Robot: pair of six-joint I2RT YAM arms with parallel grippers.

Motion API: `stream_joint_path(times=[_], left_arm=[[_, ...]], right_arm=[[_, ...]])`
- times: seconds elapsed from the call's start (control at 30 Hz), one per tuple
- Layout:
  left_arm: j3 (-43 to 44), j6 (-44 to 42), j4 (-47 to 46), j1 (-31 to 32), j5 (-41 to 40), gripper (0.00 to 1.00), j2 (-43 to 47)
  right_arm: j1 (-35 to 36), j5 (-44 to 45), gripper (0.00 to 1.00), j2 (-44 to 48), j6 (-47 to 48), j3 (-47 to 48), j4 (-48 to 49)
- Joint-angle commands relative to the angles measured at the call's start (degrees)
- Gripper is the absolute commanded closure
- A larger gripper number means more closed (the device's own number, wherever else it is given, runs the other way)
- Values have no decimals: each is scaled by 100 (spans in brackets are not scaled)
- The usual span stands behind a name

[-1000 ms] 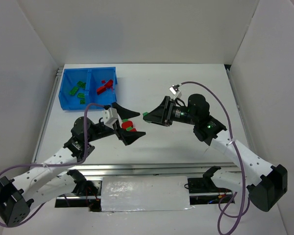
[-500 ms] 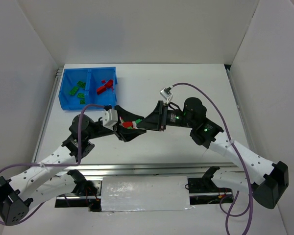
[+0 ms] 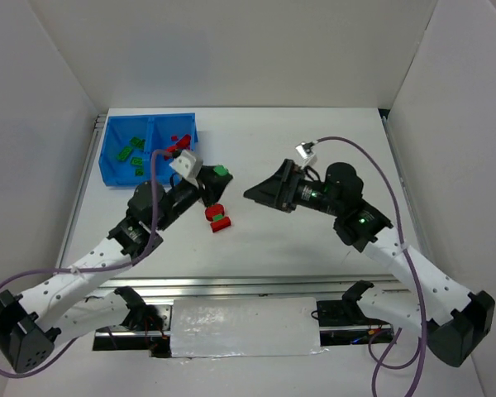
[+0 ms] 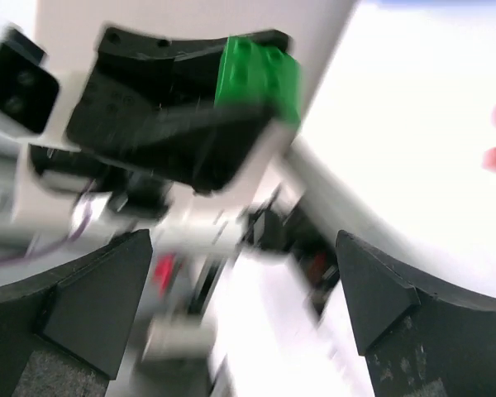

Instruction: Sort the legos into containers by color

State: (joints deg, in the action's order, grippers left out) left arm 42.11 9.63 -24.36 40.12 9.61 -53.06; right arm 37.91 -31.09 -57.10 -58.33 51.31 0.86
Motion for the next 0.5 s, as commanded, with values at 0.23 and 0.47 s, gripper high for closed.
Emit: stream_joint_path(times=[0.23, 0.47], left_arm=[[4048, 2825, 4658, -3647, -4531, 100, -3770], [6062, 2562, 5125, -4372, -4038, 84, -5942]], right_arm=[[-811, 2231, 0, 1474, 1077, -192, -1721], [-820, 2020, 0, 1299, 1332, -367, -1730]])
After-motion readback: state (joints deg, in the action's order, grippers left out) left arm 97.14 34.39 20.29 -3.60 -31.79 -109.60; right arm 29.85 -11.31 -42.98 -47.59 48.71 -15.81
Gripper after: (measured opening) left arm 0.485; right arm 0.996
